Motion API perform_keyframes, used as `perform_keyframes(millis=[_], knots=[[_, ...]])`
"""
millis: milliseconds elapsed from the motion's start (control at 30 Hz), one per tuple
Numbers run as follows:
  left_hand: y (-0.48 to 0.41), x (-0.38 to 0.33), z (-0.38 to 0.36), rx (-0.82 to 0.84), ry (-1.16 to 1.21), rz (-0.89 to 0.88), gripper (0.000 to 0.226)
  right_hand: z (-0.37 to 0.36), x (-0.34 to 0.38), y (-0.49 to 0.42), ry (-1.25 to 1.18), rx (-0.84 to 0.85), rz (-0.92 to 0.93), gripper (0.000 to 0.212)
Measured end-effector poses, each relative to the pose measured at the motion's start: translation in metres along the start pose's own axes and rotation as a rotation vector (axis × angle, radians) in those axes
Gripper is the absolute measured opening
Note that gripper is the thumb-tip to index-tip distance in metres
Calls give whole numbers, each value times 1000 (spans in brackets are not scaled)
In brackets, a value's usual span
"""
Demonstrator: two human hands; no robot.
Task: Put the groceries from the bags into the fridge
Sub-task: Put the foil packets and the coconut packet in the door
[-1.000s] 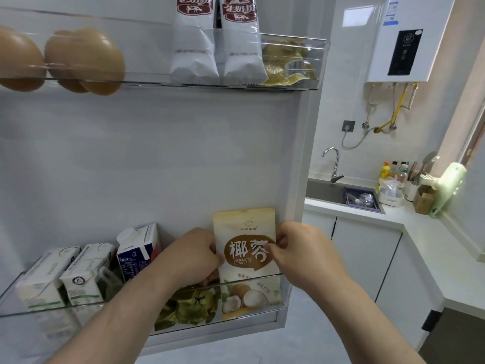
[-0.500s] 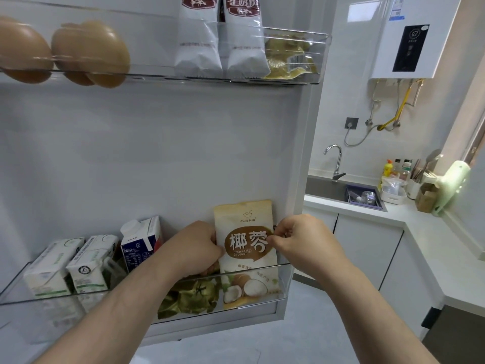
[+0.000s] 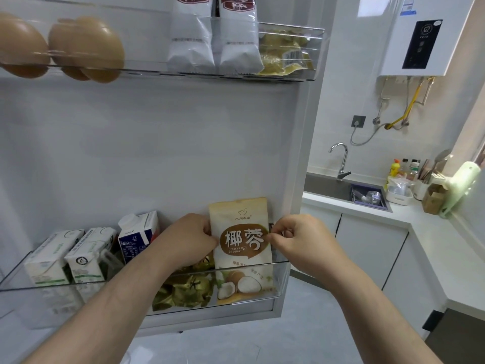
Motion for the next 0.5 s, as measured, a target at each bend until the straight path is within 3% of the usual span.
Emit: perform_keyframes(millis=[200, 500], knots=[[18, -3, 20, -174, -192, 6, 31, 10, 7, 11, 11, -32, 161, 9], [75, -11, 27, -384, -94, -136, 30, 16, 18, 31, 59, -21, 454, 18]])
Point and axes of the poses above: each hand's wrist, its own y-axis away from the middle knuckle, its own z-axis out of the back of the hand, x = y × z, the point moved 6 cm from there along -y, towards the middle knuckle, and after that the axes turned 10 degrees about -z, right-handed, at the moved point
